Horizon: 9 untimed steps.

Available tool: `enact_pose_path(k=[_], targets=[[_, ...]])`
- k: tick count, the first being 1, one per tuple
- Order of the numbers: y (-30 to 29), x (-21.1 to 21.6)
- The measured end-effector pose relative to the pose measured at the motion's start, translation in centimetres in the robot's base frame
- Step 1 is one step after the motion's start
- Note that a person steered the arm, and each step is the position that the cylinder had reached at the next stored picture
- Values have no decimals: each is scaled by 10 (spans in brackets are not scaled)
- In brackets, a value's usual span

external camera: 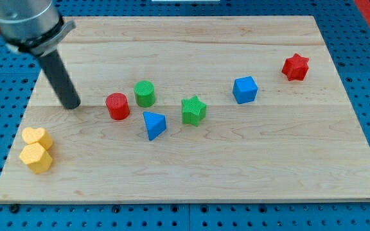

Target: Place the red circle towards the top of the blue triangle

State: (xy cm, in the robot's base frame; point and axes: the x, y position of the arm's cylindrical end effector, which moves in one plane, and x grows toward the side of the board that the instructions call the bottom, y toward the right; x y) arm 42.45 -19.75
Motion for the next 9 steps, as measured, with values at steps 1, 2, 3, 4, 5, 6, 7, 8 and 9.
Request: enact_pose_path(k=[1, 2, 3, 4, 5, 6, 7, 8, 9], targets=[[51, -36], [111, -36], [138, -31], [123, -31], [122, -15], [80, -14], [88, -10], [132, 1], [125, 5]])
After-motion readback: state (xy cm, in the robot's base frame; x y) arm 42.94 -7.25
